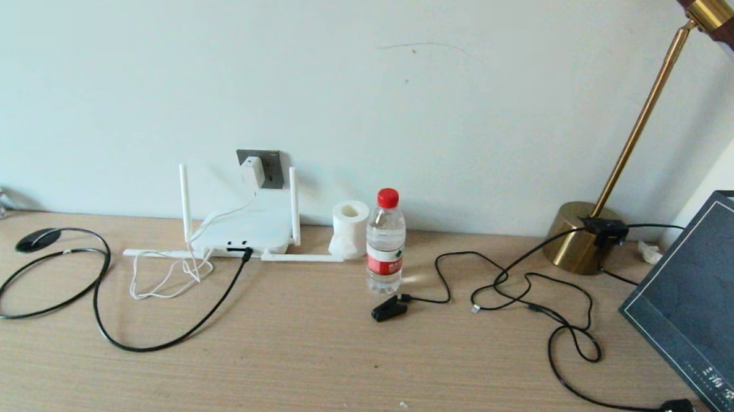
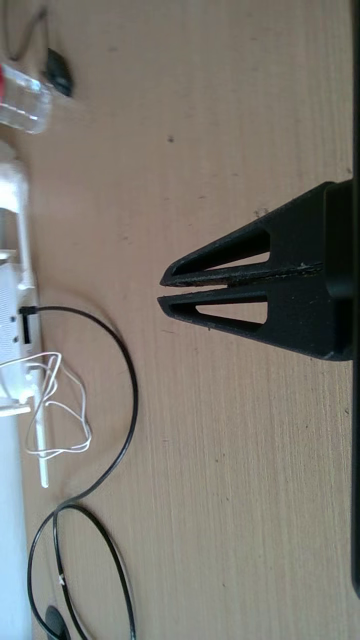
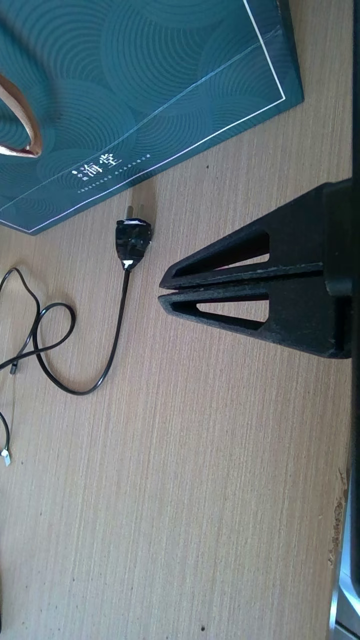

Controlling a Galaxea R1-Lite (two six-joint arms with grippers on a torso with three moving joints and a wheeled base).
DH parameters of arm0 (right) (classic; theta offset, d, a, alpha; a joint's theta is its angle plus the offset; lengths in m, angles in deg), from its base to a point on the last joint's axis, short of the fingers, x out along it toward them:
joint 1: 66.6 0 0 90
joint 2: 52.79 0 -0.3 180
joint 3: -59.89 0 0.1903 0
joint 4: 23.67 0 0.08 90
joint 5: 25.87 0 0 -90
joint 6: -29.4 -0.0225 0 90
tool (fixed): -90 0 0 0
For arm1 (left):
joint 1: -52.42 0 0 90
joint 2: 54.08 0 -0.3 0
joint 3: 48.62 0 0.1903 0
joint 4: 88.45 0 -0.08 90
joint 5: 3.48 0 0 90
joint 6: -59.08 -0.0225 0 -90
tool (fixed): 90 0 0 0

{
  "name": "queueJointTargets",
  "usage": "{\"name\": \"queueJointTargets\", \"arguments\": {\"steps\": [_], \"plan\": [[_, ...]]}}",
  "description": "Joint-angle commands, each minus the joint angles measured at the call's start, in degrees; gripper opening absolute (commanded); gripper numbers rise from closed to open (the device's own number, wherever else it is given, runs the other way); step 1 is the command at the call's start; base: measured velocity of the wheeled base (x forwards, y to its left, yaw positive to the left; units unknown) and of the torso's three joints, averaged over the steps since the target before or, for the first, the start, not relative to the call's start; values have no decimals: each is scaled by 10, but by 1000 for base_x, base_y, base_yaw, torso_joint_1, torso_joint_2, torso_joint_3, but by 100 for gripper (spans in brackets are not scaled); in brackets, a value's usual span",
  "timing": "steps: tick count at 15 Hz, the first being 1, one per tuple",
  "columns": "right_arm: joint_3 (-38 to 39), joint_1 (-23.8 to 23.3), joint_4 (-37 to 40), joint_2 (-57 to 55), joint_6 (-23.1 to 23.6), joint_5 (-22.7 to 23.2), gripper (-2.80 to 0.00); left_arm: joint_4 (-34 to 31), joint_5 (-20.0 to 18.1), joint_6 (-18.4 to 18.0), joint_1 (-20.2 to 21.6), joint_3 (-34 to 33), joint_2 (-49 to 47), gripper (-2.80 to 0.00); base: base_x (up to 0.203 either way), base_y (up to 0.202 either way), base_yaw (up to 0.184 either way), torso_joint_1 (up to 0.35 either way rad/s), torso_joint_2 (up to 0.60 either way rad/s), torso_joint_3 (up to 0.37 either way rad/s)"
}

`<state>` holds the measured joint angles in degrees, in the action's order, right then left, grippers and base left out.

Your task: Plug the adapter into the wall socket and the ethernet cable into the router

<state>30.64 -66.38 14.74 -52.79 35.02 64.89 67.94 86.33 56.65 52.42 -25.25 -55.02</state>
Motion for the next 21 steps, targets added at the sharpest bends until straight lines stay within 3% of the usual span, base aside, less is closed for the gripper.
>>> {"name": "queueJointTargets", "arguments": {"steps": [1, 12, 14, 21], "plan": [[0, 0, 1, 0, -3, -1, -280, 0, 0, 2, 1, 0, 8, -280, 0, 0, 0, 0, 0, 0], [-1, 0, 1, -1, -22, -1, -280, 0, 0, 2, 1, 0, 8, -280, 0, 0, 0, 0, 0, 0], [-2, 0, 1, -1, -54, -3, -280, 0, 0, 2, 1, 0, 8, -280, 0, 0, 0, 0, 0, 0], [-1, 0, 1, -1, -48, -5, -280, 0, 0, 2, 1, 0, 8, -280, 0, 0, 0, 0, 0, 0]]}}
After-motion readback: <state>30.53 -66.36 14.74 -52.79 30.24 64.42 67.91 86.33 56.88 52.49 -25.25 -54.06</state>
